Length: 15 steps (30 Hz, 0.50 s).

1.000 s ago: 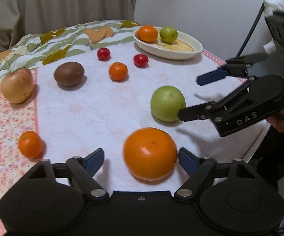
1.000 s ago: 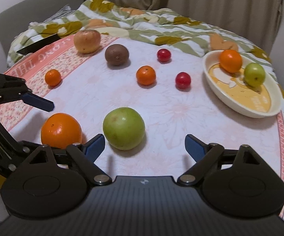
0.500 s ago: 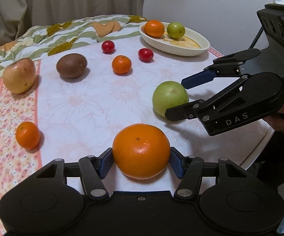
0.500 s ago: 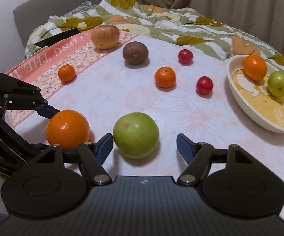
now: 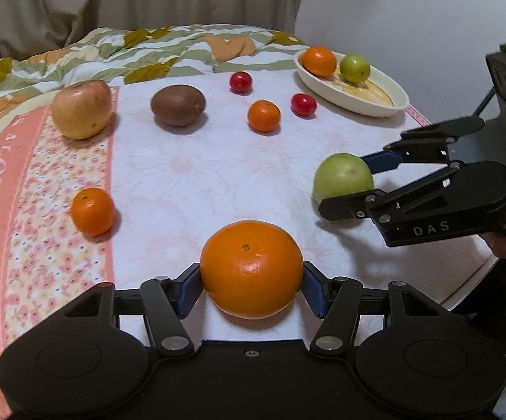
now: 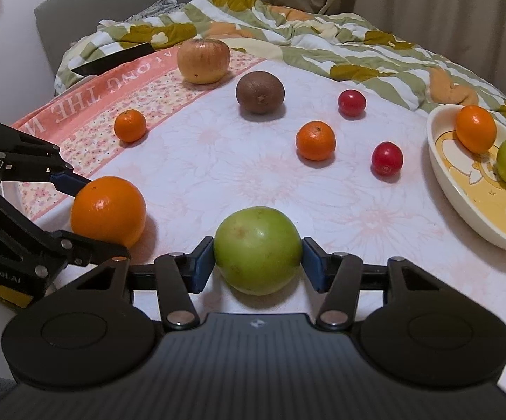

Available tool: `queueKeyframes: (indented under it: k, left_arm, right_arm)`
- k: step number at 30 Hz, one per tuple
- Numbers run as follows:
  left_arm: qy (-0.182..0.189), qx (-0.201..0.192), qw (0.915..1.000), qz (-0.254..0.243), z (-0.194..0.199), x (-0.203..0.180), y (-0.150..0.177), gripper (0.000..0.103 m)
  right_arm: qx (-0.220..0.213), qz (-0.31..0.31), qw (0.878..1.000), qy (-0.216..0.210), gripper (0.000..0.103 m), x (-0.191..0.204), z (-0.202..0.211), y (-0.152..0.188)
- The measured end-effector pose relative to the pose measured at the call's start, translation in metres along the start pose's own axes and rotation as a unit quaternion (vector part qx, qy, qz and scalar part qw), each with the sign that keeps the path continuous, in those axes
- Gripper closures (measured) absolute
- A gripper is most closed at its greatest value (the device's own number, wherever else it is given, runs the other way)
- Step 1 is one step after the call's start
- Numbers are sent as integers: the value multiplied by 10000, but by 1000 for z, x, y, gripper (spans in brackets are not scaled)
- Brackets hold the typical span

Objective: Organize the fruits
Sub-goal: 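Grasp the second orange with the left tool while the right tool grasps another green apple, then carry the orange and green apple to the cream bowl and release both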

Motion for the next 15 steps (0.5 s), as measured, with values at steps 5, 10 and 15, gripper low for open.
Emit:
queueKeyframes:
  k: [5, 10, 15]
  left_arm:
    - [-41, -153, 9997, 191, 18, 6, -2, 39]
    - [-79, -332, 9981, 507, 41, 11, -9, 39]
    - [-51, -590, 9961, 654, 66, 10, -27, 39]
  right_arm:
    - [-128, -90, 9999, 43, 34, 6, 18, -4]
    - [-252, -527, 9983, 46, 34, 7, 46, -7]
    - [-429, -1096, 9924, 354, 34, 2, 83, -9]
Point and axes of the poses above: each gripper's, at about its wrist camera, not at the fingertips, and z roughly against the way its jaws point, x to its left, y to its underside, the point moved 4 cm from there along -z, roughly the way its jaws point, and after that the axes turned 10 degrees about x, right-handed, at the moved point
